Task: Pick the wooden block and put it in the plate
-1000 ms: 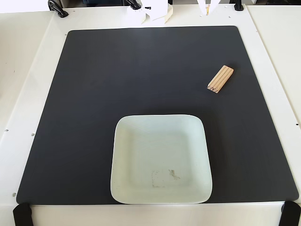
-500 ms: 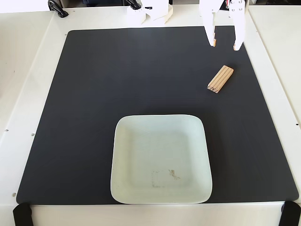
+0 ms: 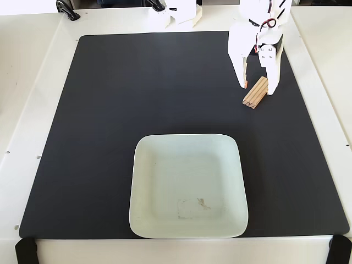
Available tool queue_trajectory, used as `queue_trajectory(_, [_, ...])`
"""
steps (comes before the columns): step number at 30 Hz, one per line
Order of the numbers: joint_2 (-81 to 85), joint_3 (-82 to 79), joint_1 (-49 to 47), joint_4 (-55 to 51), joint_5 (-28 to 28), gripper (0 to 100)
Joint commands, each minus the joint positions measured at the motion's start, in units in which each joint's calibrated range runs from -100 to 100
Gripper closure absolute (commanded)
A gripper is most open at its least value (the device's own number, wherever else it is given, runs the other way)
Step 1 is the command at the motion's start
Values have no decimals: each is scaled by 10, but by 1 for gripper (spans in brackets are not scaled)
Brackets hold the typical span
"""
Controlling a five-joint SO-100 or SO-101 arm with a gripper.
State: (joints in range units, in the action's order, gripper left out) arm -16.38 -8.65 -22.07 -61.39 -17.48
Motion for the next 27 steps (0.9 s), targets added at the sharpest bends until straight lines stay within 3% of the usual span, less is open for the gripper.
queue_trajectory(1, [-1, 19, 0, -5, 3, 78])
queue_trajectory(27, [-10, -31, 0, 4, 0, 78])
